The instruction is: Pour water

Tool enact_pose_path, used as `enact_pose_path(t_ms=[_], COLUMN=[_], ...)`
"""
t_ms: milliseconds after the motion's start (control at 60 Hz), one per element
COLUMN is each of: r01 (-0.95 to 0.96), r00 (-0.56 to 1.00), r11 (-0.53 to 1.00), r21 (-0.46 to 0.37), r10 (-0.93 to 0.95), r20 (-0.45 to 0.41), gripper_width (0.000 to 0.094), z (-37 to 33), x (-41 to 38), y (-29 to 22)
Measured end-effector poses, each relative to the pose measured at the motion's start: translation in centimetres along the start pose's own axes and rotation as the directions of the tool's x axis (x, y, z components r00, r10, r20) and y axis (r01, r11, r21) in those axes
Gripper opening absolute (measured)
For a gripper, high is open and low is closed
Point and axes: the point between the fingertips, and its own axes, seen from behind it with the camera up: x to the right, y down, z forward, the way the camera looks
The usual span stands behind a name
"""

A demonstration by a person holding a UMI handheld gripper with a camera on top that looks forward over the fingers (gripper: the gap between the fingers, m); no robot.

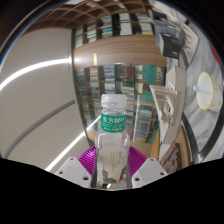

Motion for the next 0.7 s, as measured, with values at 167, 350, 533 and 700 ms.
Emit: enact_pose_path(t_ms=[167, 350, 533, 700], r01=[-0.452, -0.619, -0.596, -0.075], r00=[0.892, 0.784, 0.802, 0.992], r11=[0.881, 0.764, 0.79, 0.995], r21=[0.136, 0.184, 0.145, 0.064], r10=[0.446, 0.614, 0.595, 0.081], r20=[0.074, 0.087, 0.057, -0.094], gripper_width=[0.0397, 0.0397, 0.04, 0.0398], z=[1.0, -0.2, 0.1, -0.2], x=[7.1, 12.4, 12.2, 7.0], y=[-6.7, -7.8, -7.5, -8.9])
